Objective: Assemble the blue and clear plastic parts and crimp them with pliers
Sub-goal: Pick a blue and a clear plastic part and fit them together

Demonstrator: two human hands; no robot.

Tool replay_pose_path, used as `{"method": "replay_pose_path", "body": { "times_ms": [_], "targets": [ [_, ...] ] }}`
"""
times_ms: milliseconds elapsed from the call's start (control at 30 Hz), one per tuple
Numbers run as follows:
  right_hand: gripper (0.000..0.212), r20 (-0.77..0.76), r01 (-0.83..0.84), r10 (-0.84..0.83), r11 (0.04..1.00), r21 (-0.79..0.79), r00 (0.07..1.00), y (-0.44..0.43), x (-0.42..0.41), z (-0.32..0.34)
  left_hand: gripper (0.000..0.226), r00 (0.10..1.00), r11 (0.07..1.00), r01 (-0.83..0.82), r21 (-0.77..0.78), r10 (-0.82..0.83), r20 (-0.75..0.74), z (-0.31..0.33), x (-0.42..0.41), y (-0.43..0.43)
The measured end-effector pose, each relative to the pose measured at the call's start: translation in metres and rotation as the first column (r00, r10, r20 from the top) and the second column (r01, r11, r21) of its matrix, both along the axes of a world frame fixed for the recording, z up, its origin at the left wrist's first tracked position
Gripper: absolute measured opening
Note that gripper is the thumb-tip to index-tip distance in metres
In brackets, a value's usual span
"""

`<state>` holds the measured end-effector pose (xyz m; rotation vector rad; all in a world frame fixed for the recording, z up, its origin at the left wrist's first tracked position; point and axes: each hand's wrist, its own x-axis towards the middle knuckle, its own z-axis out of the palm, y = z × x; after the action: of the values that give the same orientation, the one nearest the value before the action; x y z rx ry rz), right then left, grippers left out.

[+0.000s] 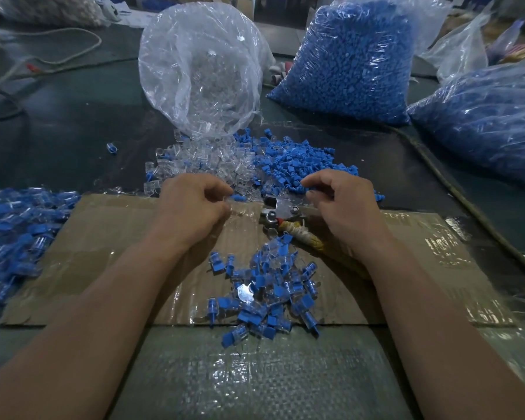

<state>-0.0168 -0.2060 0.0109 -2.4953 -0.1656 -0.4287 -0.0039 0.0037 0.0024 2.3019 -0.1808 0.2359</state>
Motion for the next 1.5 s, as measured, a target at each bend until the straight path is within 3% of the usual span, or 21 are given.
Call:
{"method": "replay_pose_path", "body": {
  "times_ms": [267,533,733,867,1100,1500],
  "targets": [
    [0.024,0.016,-0.01,0.01,1.0,-0.021,1.0,0.001,-0.001,-0.001,0.023,0.999,0.976,-0.028,-0.216,0.018,-0.048,0.0,0.0,-0.004],
    [0.027,0.006,-0.016,0.016,1.0,0.005,1.0,0.003,-0.001,0.001,0.023,0.994,0.947,-0.02,-0.319,-0.015,-0.108,0.0,0.0,-0.004],
    [0.02,0.035,-0.031,0.027,0.992,0.122,0.999,0.007,-0.005,0.005,0.007,0.982,0.838,-0.012,-0.545,-0.094,-0.166,0.004,0.0,-0.005],
    [0.024,0.066,-0.087,0.068,0.932,0.352,0.995,0.014,-0.012,0.011,0.011,0.933,0.677,-0.004,-0.736,-0.262,-0.247,0.011,-0.003,-0.005],
    [0.029,0.155,-0.204,0.145,0.843,0.498,0.977,0.027,-0.023,0.02,0.013,0.861,0.598,0.074,-0.798,-0.442,-0.251,0.018,-0.009,-0.014],
    [0.026,0.117,-0.196,0.158,0.838,0.509,0.98,0.035,-0.026,0.019,0.011,0.849,0.541,0.094,-0.836,-0.482,-0.217,0.017,-0.01,-0.016]
  ]
}}
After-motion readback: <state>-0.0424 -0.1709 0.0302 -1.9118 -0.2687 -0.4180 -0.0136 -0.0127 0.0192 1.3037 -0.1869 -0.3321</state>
